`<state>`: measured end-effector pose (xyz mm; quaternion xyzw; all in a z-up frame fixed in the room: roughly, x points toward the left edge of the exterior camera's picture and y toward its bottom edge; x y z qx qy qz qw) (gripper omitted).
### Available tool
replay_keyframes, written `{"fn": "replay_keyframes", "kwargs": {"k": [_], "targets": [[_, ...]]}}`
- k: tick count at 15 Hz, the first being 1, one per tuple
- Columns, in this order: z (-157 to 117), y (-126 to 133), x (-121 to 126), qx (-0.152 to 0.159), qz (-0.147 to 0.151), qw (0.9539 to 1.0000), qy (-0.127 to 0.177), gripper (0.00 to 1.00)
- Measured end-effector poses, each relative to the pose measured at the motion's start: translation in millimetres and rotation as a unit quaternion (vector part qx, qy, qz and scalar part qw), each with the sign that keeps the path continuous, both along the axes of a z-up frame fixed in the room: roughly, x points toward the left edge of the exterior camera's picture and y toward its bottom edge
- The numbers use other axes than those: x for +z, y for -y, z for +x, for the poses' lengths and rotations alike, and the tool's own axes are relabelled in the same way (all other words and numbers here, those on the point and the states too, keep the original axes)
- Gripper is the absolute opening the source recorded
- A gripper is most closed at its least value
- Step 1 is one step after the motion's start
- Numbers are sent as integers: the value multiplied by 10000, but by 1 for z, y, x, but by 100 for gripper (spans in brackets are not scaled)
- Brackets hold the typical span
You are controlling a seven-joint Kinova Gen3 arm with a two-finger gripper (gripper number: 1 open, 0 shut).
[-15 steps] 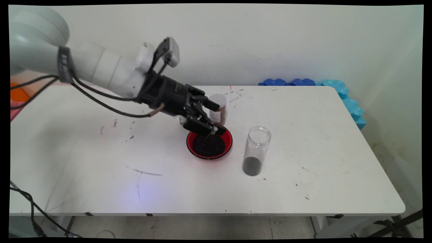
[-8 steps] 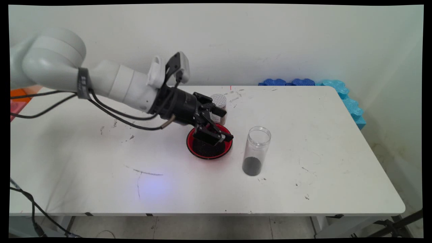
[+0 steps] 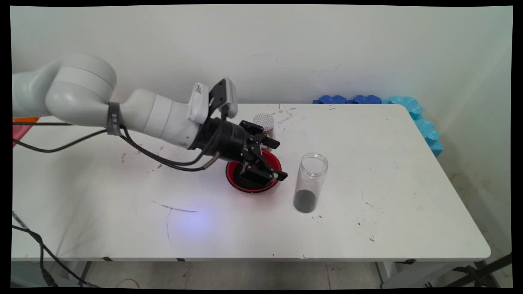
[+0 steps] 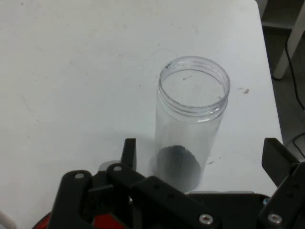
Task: Pick up the black seasoning powder from the table
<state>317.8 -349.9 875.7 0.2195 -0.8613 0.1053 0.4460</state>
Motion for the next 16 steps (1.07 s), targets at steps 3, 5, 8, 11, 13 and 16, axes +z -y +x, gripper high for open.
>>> {"fn": "replay_keyframes", "kwargs": {"k": [3,5,8,11,13,16], "targets": [[-5,3,-7,60,-21,10000,-19,100],[-9,5,-10,85,-29,9999,-48,100],[-17,9,-16,108,-43,9999,-113,100],[-24,14,-21,131,-48,9998,-159,100],[-29,16,-25,138,-44,9997,-173,100],[-35,19,-29,132,-33,9997,-190,100]]}}
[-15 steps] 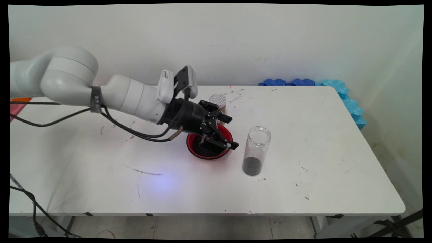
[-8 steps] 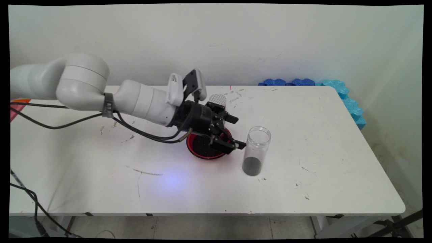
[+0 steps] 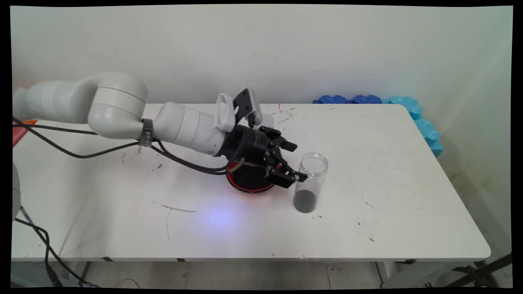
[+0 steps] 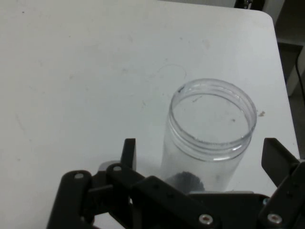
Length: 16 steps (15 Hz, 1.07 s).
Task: Pick up the black seasoning powder from the table
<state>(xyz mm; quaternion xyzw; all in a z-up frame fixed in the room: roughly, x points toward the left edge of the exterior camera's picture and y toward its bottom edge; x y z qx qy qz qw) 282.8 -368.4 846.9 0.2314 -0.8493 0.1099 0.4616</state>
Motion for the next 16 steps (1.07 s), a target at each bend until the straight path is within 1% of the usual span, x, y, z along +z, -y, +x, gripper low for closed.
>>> {"fn": "replay_keyframes", "kwargs": {"k": [6,16], "targets": [[-14,4,-6,-16,30,10000,-38,100],[-28,9,-17,-42,57,10000,12,100]]}}
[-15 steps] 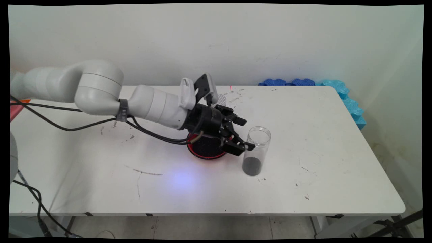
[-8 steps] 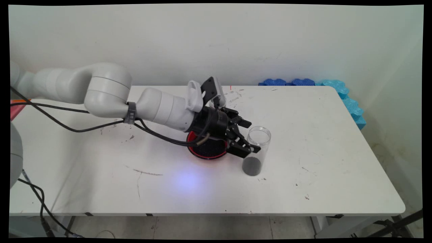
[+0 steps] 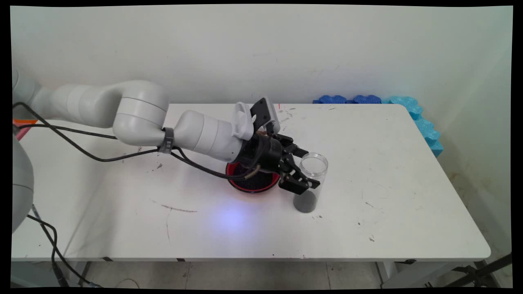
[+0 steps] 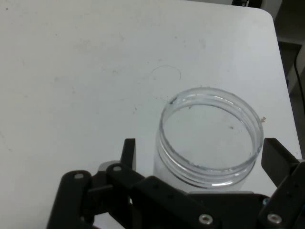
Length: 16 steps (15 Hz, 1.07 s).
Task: Pick up the black seasoning powder from the table, then pour the black seasoning powder in the red bowl
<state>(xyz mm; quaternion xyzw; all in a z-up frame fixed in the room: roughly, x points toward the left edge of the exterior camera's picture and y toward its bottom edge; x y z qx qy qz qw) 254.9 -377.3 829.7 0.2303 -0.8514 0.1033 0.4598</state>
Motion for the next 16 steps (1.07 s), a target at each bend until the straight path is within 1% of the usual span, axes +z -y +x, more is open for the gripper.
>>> {"fn": "replay_keyframes", "kwargs": {"k": [5,6,12,16], "targets": [[-4,2,-4,-15,-19,10000,19,100],[-5,2,-5,-16,-21,10000,19,0],[-7,1,-6,-47,-30,10000,8,0],[-3,-2,1,-66,-11,10000,-72,0]]}}
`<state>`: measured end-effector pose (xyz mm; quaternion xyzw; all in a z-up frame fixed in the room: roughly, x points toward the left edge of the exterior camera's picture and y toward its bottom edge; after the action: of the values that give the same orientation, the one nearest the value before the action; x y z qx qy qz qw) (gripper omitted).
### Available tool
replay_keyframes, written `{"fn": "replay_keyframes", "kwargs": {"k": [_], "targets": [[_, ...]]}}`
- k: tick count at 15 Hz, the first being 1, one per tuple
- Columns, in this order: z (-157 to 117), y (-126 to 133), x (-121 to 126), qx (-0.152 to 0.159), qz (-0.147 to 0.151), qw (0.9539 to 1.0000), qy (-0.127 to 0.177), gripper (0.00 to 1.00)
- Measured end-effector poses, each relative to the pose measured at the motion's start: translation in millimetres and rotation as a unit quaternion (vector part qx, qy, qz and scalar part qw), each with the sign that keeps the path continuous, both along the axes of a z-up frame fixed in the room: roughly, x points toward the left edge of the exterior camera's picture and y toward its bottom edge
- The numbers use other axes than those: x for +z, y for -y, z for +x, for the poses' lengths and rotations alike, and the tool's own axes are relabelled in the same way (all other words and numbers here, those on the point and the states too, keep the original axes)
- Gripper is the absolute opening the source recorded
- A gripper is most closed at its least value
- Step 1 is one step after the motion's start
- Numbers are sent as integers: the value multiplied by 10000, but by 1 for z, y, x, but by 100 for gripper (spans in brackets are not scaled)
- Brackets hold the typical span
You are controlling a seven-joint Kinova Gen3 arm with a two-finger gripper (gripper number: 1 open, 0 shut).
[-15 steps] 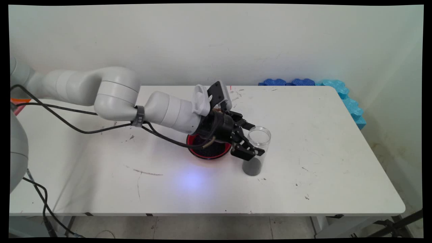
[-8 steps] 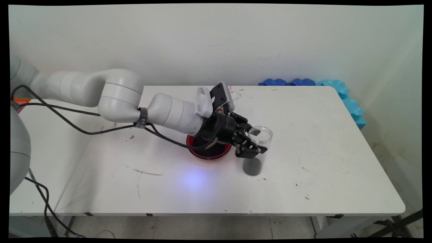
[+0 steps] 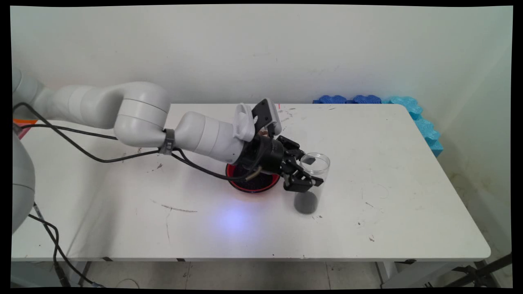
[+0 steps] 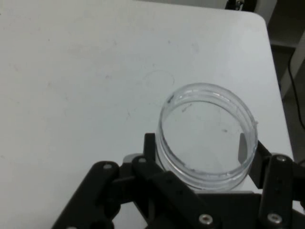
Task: Pour the black seasoning powder in the red bowl
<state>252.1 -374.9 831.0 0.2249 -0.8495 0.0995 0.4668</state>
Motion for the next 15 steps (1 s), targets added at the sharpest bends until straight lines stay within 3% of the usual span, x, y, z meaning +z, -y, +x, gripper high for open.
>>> {"fn": "replay_keyframes", "kwargs": {"k": [15], "targets": [[31,-26,66,-238,226,9980,-534,0]]}}
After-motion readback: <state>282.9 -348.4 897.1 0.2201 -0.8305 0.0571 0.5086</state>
